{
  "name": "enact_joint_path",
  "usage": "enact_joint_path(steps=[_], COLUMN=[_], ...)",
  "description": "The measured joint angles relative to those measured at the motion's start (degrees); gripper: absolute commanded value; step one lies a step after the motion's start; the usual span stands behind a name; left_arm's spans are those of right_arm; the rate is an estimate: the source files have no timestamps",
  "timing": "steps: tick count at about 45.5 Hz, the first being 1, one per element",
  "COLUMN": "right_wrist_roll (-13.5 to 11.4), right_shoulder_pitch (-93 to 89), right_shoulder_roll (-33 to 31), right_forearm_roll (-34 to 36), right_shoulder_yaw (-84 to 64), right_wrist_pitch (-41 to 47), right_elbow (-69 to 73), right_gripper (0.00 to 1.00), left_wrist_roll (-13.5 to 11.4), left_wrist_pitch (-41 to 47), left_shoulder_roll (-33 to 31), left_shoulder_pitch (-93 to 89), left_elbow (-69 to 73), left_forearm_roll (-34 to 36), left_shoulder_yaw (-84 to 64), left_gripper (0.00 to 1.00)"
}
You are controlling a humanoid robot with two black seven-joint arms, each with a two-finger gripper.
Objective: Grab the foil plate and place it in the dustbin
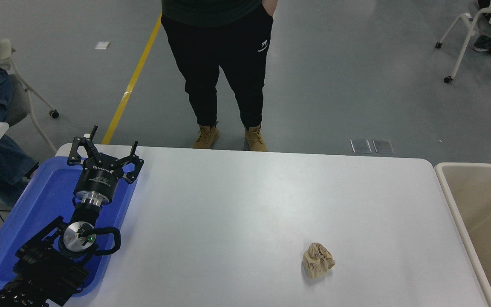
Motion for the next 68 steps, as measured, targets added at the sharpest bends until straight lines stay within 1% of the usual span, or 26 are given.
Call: enact_joint_path(steps=[10,19,32,44,52,62,68], right_wrist_roll=[0.03,-0.03,-0.48,-1.0,-1.18,-1.5,-1.64], right_shoulder_pitch=[7.5,14.38,28.38,41.27,48.75,56.23,60.05], right_shoulder_roll=[0.2,-0.39,-4.14,-5.0,-3.48,1.45,4.38], right_forearm_roll=[0.25,-0.46,-4.65,-7.22,-7.45,-7.4,-7.07], right_shoulder_yaw=[-4.02,-7.67,-10.37,-14.52,-16.63,-19.93,-20.79], right_wrist_pitch=[2.48,3.25,3.3,3.41,3.7,4.29,6.35], right_elbow=[4.05,11.2,30.58,48.16,58.79,67.84,71.96], right_gripper=[1.0,1.0,1.0,1.0,1.0,1.0,1.0], left_wrist_roll=[0.0,-0.06,-0.04,0.0,0.0,0.0,0.0], left_wrist_pitch=[0.0,0.0,0.0,0.0,0.0,0.01,0.01], left_shoulder_roll=[0.0,0.0,0.0,0.0,0.0,0.01,0.02], left_shoulder_pitch=[-0.01,0.05,0.01,-0.01,-0.01,0.06,0.07], left_elbow=[0.0,0.0,0.01,0.0,0.0,0.0,0.0], left_forearm_roll=[-0.03,0.01,0.01,0.01,0.01,0.02,0.01], left_shoulder_yaw=[0.0,0.0,0.0,0.0,0.0,0.0,0.0], left_gripper=[1.0,1.0,1.0,1.0,1.0,1.0,1.0])
